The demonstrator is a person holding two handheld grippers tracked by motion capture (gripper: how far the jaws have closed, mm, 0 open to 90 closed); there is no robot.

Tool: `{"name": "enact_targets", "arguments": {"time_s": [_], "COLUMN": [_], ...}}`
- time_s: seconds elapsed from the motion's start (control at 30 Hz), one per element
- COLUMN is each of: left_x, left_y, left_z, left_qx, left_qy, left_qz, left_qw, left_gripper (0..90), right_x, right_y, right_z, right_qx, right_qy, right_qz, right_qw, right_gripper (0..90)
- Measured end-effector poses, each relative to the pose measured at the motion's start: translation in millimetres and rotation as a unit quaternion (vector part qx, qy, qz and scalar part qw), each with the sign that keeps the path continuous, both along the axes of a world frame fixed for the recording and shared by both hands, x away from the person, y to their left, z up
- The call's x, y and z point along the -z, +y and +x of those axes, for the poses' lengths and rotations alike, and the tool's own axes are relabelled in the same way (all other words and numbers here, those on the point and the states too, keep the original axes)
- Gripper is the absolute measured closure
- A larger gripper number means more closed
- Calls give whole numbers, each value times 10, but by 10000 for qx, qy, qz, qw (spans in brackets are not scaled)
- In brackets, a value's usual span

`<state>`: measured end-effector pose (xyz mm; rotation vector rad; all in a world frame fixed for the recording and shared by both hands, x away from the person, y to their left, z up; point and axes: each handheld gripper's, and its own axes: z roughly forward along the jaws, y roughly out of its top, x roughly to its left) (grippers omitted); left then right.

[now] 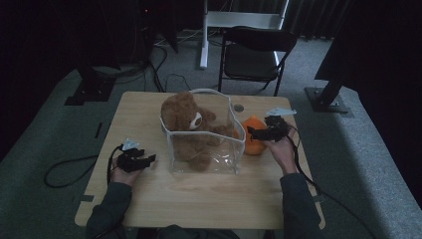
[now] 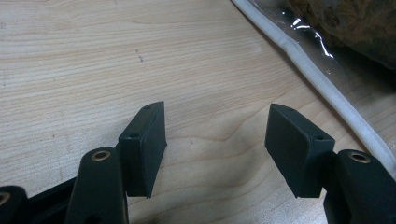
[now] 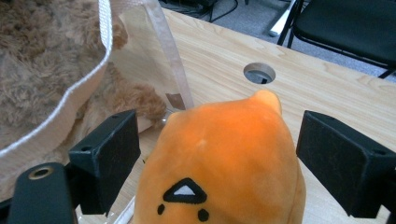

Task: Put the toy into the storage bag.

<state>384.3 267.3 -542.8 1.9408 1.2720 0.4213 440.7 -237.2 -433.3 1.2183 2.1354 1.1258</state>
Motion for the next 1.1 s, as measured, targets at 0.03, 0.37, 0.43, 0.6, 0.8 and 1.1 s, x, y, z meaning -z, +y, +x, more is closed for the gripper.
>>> {"name": "enact_targets", "arguments": {"time_s": [0.03,0.37,0.43,0.6,0.8,1.1], "left_x": [0,0,0,0,0,0], "left_y": [0,1,0,1,0,0], "left_z": [0,0,0,0,0,0], "left_qx": [-2,-3,-6,-3,-2,-1], "left_qy": [1,6,4,5,3,2], "left_qz": [-2,-10,-12,-7,-3,1], "left_qw": [10000,10000,10000,10000,10000,10000], "left_gripper": [390,389,389,389,389,389], "right_x": [10,124,143,181,226,237], "right_y": [-5,-39,-49,-86,-153,-248], "right_z": [1,21,26,31,26,27], "right_qx": [13,153,175,229,294,381], "right_qy": [11,109,124,160,216,246], "right_qz": [-4,-98,-103,-71,14,226], "right_qw": [10000,9998,9997,9996,9993,9987], "right_gripper": [128,120,120,121,134,163]}}
